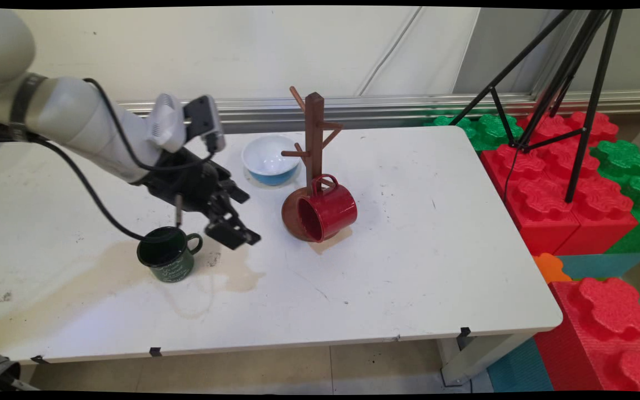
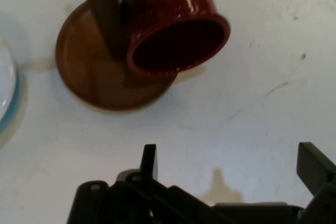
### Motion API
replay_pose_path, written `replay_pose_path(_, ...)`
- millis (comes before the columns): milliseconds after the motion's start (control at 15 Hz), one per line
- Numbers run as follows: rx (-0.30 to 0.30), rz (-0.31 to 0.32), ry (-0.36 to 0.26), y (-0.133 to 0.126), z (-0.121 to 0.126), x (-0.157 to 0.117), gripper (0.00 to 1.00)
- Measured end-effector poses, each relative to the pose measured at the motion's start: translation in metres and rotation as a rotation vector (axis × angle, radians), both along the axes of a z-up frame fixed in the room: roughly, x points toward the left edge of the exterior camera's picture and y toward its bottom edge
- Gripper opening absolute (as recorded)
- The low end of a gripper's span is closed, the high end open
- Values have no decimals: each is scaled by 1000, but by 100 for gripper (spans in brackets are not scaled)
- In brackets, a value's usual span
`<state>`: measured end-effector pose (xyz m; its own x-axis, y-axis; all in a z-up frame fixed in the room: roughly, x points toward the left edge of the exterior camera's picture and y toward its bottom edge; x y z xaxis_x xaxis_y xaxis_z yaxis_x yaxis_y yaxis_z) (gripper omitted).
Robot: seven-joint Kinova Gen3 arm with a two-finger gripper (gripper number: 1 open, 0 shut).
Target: Pick up the red mug from the rack
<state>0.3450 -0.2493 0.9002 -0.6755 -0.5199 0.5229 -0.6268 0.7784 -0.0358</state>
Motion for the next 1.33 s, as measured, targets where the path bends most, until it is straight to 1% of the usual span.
replay_pose_path(533, 28, 102, 60, -11, -18, -50, 100)
replay_pose_path(667, 31, 119, 68, -13, -22, -57, 100)
replay_pose_path(800, 35, 150, 81, -16, -29, -66, 100)
replay_pose_path(867, 39, 176, 91, -17, -34, -73, 100)
replay_pose_path(1133, 42, 222, 109, -20, -45, -85, 100)
replay_pose_path(1333, 44, 274, 133, -23, -58, -98, 100)
